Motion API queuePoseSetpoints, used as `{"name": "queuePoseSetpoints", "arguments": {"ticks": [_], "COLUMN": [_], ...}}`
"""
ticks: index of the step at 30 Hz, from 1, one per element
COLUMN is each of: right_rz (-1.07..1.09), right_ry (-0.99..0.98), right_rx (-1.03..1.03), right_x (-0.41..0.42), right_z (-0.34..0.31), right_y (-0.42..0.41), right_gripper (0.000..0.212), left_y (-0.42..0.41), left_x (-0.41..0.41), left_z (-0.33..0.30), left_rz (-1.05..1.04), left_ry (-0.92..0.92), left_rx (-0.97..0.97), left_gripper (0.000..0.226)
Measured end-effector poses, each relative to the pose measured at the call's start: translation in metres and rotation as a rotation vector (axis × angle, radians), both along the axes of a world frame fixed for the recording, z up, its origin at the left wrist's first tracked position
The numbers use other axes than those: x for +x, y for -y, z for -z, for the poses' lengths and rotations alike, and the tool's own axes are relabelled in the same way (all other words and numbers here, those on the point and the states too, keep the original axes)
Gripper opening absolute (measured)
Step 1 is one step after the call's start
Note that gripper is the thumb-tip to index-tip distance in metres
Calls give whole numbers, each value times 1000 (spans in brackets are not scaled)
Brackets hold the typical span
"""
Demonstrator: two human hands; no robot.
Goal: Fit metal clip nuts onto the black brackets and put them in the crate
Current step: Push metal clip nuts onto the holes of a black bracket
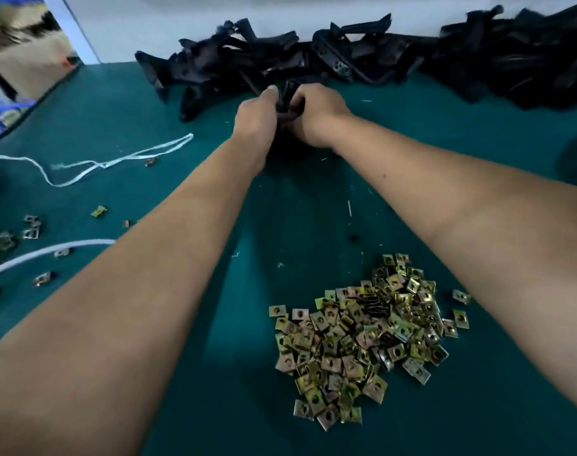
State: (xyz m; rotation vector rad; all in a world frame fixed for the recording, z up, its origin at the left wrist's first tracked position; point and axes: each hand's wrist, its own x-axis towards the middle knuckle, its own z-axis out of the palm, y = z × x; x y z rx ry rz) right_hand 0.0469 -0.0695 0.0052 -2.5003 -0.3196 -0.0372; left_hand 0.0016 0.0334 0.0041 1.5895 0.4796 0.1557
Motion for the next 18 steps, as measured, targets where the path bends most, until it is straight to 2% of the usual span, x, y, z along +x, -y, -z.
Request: {"name": "queuePoseSetpoints", "arguments": {"ticks": [3, 6, 8, 10, 12, 15, 18], "right_rz": [101, 153, 234, 247, 109, -121, -100], "right_ry": [-34, -55, -17, 5, -20, -93, -80], "right_rx": [208, 450, 629, 793, 901, 887, 863], "right_x": [-13, -41, -63, -87, -112, -144, -155], "right_z": [7, 11, 7, 2, -4, -6, -5], "right_y": [18, 38, 54, 71, 86, 101, 109], "right_gripper": [12, 9, 12, 17, 18, 19, 13], "left_y": [20, 32, 36, 40, 45, 54, 60], "left_x": [-12, -31, -48, -63, -81, -103, -126], "left_z": [0, 0, -1, 1, 2, 2, 2], "left_rz": [5, -154, -219, -135, 48, 234, 302], "left_ry": [26, 52, 35, 11, -21, 73, 135], "left_rx": [-119, -287, -404, -479, -514, -461, -552], "left_gripper": [28, 10, 21, 24, 29, 14, 34]}}
